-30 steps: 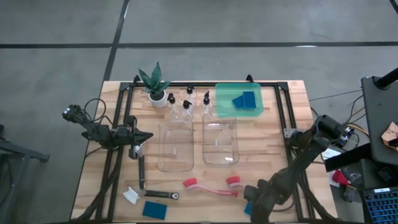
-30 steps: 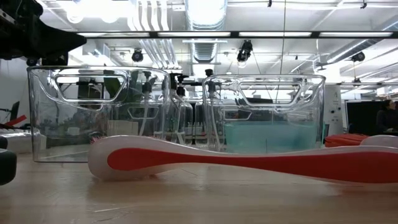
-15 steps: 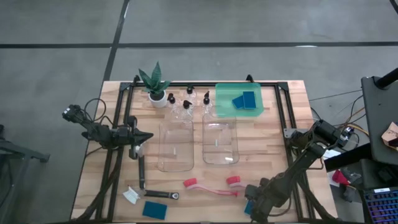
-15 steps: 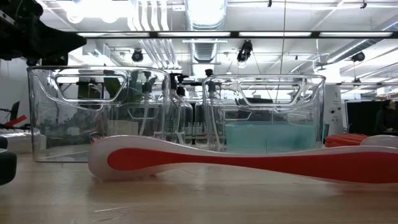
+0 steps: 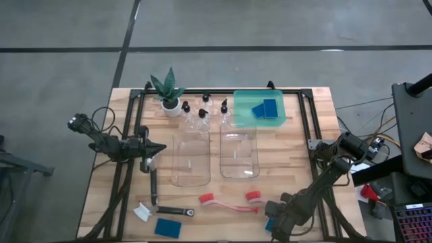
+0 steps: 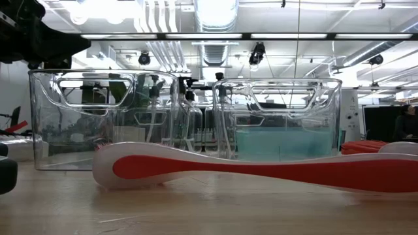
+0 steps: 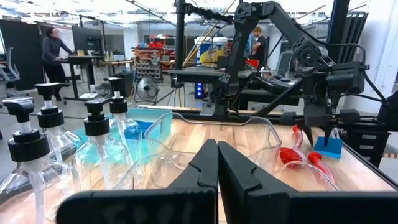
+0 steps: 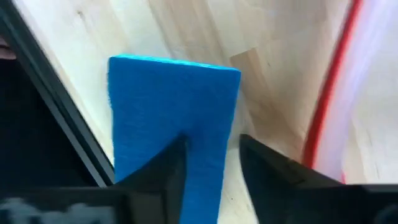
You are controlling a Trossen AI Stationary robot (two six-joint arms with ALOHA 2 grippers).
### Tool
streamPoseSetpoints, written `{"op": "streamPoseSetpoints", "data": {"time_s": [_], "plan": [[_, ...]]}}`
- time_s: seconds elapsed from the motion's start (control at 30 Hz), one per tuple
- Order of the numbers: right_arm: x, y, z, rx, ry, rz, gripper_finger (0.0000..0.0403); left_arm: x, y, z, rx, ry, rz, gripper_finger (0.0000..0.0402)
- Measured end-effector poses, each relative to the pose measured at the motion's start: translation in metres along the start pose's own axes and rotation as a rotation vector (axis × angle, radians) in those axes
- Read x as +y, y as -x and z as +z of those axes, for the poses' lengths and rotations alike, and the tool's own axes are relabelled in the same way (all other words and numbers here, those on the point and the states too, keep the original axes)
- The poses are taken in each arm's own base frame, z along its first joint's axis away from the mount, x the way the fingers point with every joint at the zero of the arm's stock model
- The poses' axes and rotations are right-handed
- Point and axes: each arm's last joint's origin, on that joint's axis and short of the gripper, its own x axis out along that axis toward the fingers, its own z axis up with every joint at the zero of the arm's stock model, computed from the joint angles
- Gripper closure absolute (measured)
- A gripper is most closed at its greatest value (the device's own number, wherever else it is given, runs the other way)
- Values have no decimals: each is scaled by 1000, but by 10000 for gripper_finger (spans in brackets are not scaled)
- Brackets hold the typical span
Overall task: Pick & Place Kitchen Sink Supplies
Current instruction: Put the blue sponge into the green bin
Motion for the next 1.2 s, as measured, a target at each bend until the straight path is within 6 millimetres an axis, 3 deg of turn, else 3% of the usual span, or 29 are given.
{"op": "streamPoseSetpoints", "data": {"time_s": [0.23, 0.43, 0.7, 0.9, 1.2], "plan": [[-1, -2, 2, -14, 30, -9, 384, 0, 0, 0, 0, 0, 0, 399], [-1, 9, 6, -49, 35, -3, 393, 0, 0, 0, 0, 1, 0, 399], [-1, 39, 13, -96, 32, 11, 394, 0, 0, 0, 2, -1, 0, 399], [-6, 72, 21, -150, 20, -25, 394, 0, 0, 0, 5, -4, -1, 399], [-39, 134, 27, -272, -171, -275, 394, 0, 0, -1, 11, -9, 0, 399]]}}
